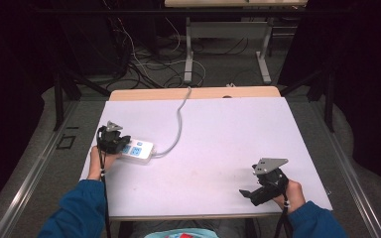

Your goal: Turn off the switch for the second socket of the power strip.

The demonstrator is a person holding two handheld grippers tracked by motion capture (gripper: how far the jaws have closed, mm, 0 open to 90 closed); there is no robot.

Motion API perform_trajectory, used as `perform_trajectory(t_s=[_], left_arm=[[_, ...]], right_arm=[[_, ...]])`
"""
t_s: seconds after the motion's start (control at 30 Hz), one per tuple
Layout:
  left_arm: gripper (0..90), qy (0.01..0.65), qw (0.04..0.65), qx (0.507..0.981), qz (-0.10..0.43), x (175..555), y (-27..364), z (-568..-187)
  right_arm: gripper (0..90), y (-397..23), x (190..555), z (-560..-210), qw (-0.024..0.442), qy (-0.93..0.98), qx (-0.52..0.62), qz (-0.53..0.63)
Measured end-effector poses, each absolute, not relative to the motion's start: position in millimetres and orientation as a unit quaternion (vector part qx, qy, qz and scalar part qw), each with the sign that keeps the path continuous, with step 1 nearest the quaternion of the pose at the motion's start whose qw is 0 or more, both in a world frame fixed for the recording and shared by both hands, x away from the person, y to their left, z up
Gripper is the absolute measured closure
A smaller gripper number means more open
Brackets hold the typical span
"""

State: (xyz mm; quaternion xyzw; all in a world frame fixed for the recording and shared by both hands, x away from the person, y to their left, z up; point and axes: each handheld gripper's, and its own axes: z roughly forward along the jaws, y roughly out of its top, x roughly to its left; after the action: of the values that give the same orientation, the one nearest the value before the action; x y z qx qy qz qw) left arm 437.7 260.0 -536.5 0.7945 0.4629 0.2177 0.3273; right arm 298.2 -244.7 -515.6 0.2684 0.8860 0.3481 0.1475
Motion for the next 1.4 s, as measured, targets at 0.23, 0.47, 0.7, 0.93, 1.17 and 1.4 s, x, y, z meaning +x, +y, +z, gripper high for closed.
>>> perform_trajectory(t_s=[0.23,0.47,0.7,0.93,1.17,1.4], left_arm=[[90.0,0.463,0.329,0.794,0.217,437.8,260.1,-536.8],[90.0,0.461,0.327,0.796,0.218,437.5,259.9,-536.4],[90.0,0.463,0.327,0.795,0.218,437.2,259.3,-536.7],[90.0,0.462,0.325,0.796,0.220,437.2,259.1,-536.6],[90.0,0.464,0.327,0.793,0.222,437.1,258.6,-537.3],[90.0,0.461,0.325,0.795,0.223,437.2,258.8,-537.1]], right_arm=[[4.5,-244.9,298.2,-515.3,0.145,0.887,0.268,0.346],[4.5,-244.6,298.1,-515.8,0.147,0.886,0.268,0.348],[4.5,-244.6,298.4,-515.9,0.148,0.887,0.267,0.348],[4.5,-244.8,298.5,-515.6,0.149,0.888,0.265,0.346],[4.5,-244.8,298.8,-515.9,0.150,0.888,0.264,0.346],[4.5,-244.6,298.3,-515.9,0.148,0.888,0.266,0.345]])
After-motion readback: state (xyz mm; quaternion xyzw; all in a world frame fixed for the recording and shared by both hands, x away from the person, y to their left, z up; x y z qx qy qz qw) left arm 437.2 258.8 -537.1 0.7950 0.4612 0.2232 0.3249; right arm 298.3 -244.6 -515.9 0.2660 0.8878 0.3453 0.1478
